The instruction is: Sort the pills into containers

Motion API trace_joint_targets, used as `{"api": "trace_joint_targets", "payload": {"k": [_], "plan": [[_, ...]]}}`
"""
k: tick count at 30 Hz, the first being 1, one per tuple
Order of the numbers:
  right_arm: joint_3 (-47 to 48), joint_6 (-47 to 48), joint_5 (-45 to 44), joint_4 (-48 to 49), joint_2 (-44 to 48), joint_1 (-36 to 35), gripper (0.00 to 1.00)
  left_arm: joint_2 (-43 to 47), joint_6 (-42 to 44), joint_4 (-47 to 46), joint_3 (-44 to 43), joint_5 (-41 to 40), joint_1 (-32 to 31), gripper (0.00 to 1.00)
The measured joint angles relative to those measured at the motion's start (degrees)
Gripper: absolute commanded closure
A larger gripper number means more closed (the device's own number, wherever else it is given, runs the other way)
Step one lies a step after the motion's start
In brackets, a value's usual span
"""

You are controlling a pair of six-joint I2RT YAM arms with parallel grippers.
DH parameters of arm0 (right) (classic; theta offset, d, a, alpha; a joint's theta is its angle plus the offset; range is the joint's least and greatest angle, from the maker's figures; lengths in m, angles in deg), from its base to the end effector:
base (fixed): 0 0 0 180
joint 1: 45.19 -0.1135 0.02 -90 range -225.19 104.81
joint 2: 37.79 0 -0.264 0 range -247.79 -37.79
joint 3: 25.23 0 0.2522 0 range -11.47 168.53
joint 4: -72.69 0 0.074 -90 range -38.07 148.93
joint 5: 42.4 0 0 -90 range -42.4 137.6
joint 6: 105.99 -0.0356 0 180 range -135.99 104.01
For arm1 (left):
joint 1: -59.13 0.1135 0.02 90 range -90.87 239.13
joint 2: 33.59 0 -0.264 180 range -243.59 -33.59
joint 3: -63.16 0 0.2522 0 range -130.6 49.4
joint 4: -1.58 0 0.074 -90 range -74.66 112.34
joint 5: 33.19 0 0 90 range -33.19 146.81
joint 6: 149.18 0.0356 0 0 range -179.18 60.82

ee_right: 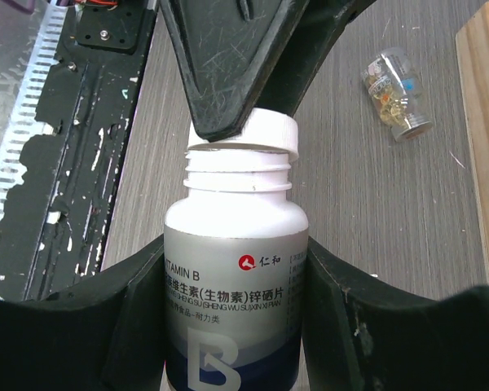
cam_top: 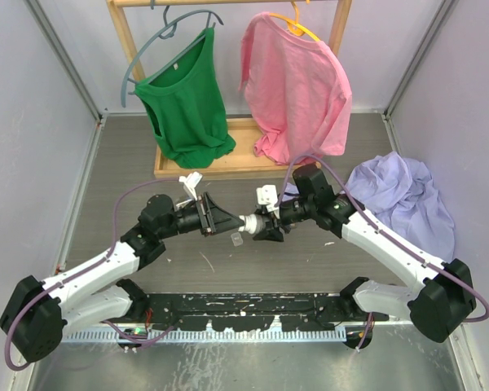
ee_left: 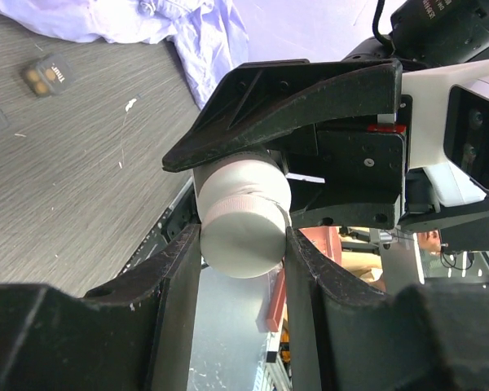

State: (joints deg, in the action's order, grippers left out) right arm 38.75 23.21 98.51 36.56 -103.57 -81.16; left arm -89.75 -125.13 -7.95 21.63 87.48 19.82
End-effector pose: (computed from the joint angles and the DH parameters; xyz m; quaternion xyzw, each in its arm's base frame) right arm 0.1779 0.1632 0.2871 -0.6443 0.5279 0.3749 0.4070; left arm 0.1597 -0.1542 0.2598 0.0098 0.7336 -0.6357 0.2400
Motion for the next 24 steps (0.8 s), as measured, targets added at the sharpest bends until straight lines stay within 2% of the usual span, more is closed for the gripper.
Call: {"api": "trace_joint_targets", "payload": {"k": [14,24], "plan": [[0.00,0.07,-1.29,-0.20,-0.63,-1.01,0.99,-0.52,0.81,0.22,-0.24,-0.02,-0.98,0.71],[0.26,0.87,-2.89,-1.20,-1.53,-1.57,0.99,-0.74,2.62,8.24,-3.37,-1.60,-1.62,0.72]]}}
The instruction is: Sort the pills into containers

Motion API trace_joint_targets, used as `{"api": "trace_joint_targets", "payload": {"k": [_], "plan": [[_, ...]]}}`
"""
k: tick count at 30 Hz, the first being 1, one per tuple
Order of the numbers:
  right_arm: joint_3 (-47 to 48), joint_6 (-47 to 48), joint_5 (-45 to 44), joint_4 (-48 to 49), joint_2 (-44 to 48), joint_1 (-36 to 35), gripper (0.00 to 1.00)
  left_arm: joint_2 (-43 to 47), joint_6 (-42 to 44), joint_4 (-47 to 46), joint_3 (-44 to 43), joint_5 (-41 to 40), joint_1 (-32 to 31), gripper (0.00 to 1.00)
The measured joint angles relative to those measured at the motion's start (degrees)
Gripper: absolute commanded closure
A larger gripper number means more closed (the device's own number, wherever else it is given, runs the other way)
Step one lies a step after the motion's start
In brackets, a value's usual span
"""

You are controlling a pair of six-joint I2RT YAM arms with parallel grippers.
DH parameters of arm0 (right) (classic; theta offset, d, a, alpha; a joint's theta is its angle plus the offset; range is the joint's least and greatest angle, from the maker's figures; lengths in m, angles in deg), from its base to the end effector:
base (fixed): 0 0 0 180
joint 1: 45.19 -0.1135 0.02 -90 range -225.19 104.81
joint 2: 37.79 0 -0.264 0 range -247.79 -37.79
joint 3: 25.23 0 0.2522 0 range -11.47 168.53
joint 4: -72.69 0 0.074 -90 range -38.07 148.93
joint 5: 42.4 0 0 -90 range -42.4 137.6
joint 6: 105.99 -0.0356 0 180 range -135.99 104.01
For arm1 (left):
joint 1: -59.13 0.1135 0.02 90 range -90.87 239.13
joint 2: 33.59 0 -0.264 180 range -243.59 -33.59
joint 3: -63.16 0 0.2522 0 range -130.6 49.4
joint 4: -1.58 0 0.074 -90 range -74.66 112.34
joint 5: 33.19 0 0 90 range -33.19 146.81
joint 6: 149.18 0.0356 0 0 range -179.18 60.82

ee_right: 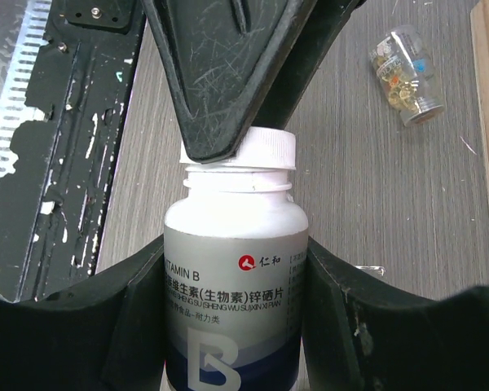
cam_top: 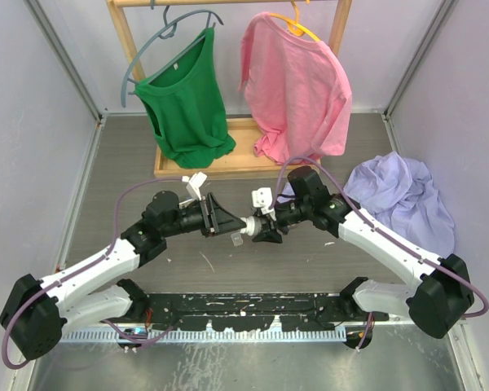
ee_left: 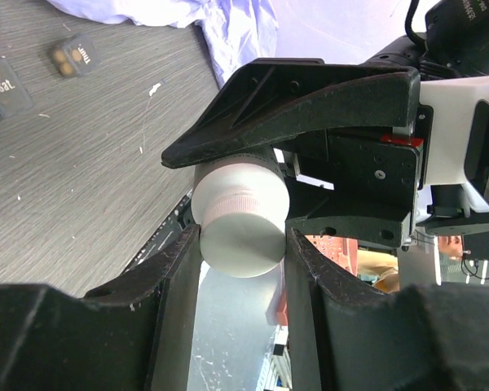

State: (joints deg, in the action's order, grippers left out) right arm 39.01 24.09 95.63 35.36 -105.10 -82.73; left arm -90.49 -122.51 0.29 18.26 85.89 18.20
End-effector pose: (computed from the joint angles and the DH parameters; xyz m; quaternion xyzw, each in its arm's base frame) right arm 0.1777 0.1700 0.2802 -0.6527 0.5391 0.3609 0.3912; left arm 0.1593 -0.1610 0.2627 0.0124 0.7623 -0.6062 0.2265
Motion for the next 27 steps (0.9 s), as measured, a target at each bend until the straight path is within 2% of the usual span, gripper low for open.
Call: {"api": "trace_joint_targets", "payload": {"k": [18,27], "plan": [[0.11,-2.86,-2.34,-0.66,-0.26,-0.26,0.99,-1.31,-3.21,4.74,-2.40,-3.82,-1.57,0.73],[0.20,-5.99,0.74,-1.14,-1.86,0.52,0.99,-2.08,-5.97,5.84,-2.45,-3.65,-1.60,0.73]]}}
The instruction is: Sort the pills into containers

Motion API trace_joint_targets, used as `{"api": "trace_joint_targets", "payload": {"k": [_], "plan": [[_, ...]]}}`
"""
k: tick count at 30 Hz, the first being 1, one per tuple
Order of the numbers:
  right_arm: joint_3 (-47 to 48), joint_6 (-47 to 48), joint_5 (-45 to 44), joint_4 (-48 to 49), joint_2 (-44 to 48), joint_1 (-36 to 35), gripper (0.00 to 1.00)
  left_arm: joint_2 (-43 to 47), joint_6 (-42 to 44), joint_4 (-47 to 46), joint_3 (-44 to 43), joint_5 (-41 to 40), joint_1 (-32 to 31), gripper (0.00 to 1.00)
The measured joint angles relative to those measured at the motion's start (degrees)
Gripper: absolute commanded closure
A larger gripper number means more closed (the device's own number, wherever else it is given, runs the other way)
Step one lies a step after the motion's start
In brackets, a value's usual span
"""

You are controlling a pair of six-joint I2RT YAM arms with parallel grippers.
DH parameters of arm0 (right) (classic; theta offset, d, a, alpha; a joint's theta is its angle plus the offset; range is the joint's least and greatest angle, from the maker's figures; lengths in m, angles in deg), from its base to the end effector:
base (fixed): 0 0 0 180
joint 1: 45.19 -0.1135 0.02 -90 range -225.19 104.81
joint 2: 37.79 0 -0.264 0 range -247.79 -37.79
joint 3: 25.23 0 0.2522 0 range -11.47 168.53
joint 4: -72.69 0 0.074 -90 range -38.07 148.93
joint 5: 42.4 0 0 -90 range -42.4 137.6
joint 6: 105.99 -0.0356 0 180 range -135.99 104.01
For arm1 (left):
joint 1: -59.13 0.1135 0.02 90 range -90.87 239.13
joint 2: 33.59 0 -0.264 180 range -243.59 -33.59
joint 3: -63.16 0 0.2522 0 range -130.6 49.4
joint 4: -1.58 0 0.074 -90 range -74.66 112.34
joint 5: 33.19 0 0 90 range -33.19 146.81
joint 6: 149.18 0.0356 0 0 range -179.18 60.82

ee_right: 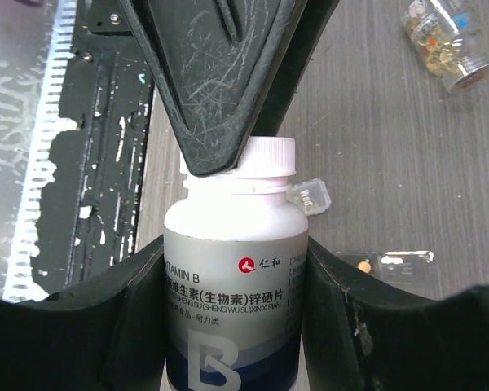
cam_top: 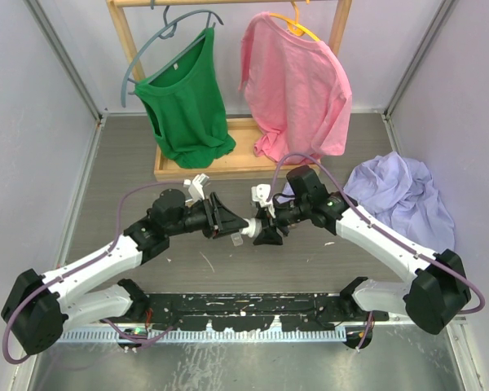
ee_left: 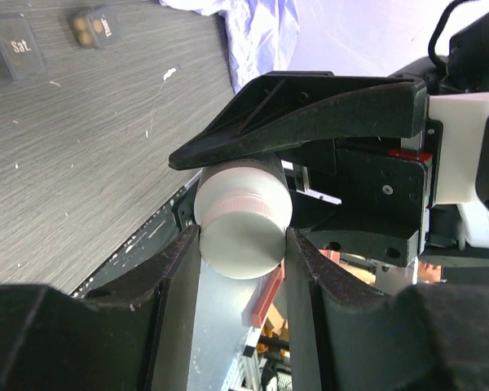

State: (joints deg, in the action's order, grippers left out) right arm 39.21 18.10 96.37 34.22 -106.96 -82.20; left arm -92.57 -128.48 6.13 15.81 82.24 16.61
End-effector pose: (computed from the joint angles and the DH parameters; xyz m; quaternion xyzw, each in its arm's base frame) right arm 0.1823 0.1710 0.2727 -0.6194 0.5847 0.3880 0.3519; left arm 0.1613 -0.1687 0.2593 -0.0520 0.7894 -0.5838 0.1826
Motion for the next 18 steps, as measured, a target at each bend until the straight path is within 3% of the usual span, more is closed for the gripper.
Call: {"api": "trace_joint_targets", "payload": {"k": [18], "plan": [[-0.37,-2.14,2.03,-2.58,0.22,0.13,0.99,-3.21,10.84,0.98,-2.60,7.34,0.28,0.75]]}}
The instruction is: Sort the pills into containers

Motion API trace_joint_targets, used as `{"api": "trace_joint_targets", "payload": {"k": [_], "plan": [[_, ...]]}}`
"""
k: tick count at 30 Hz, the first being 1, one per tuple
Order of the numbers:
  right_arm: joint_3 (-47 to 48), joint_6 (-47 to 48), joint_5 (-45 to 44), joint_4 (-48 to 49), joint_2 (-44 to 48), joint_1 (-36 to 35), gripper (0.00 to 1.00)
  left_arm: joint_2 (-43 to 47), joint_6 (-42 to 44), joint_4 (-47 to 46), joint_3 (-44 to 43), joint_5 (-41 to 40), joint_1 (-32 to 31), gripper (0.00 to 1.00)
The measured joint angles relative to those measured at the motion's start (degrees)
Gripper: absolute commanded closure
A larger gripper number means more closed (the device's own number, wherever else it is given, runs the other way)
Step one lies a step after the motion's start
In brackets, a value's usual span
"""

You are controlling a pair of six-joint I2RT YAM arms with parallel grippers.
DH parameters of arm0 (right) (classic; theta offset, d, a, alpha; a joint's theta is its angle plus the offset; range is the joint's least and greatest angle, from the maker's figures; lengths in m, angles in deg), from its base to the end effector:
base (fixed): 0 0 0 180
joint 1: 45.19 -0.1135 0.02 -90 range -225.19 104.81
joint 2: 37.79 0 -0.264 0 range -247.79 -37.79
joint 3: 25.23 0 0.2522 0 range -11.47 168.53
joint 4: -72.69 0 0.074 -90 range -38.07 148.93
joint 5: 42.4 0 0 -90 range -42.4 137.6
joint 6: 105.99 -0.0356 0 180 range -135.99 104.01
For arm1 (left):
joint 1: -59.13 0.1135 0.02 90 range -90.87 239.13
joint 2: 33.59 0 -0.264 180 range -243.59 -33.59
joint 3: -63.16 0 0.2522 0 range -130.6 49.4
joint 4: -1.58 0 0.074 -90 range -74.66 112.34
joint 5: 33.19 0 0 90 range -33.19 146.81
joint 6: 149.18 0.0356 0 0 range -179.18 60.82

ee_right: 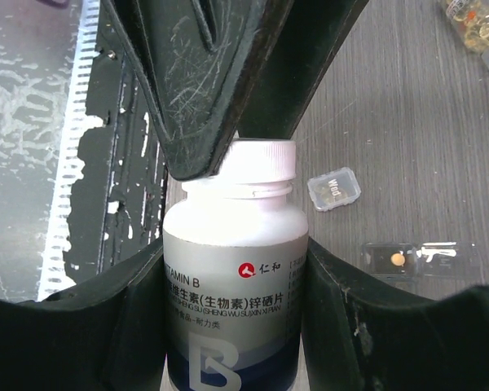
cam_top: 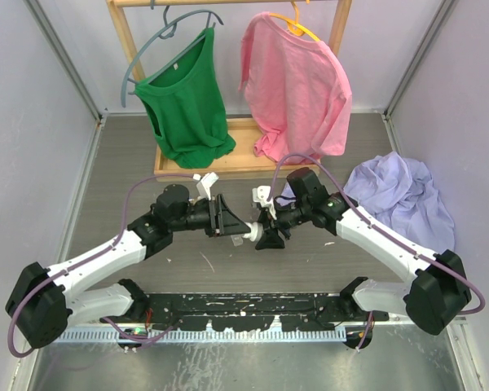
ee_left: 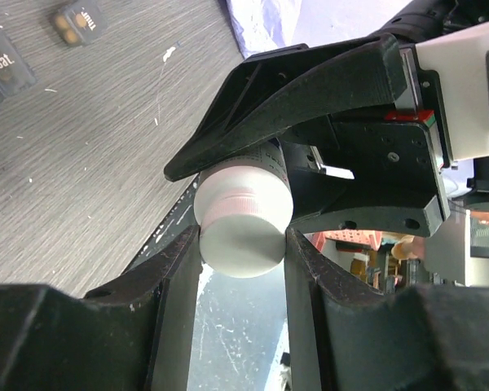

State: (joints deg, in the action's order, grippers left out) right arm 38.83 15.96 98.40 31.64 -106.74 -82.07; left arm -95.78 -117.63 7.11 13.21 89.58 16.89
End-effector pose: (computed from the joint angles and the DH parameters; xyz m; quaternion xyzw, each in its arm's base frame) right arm 0.1783 0.1682 0.2690 -0.6060 0.5999 0.4118 0.3214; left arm 0.1664 -0.1771 0.2618 0.0553 0.7907 -0.5808 0.1854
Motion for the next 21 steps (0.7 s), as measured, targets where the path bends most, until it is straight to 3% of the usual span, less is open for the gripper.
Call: {"api": "trace_joint_targets", "payload": {"k": [12,21], "plan": [[-0.70,-4.11,4.94,1.95,0.35,1.53,0.99,1.11,10.54,-2.19,-0.09,2.08,-0.02,0.73],[-0.83,-3.39,7.39,3.48,0.44,1.46,0.99,3.41,24.50,-1.97,-0.33,4.33,-0.20,0.60]]}}
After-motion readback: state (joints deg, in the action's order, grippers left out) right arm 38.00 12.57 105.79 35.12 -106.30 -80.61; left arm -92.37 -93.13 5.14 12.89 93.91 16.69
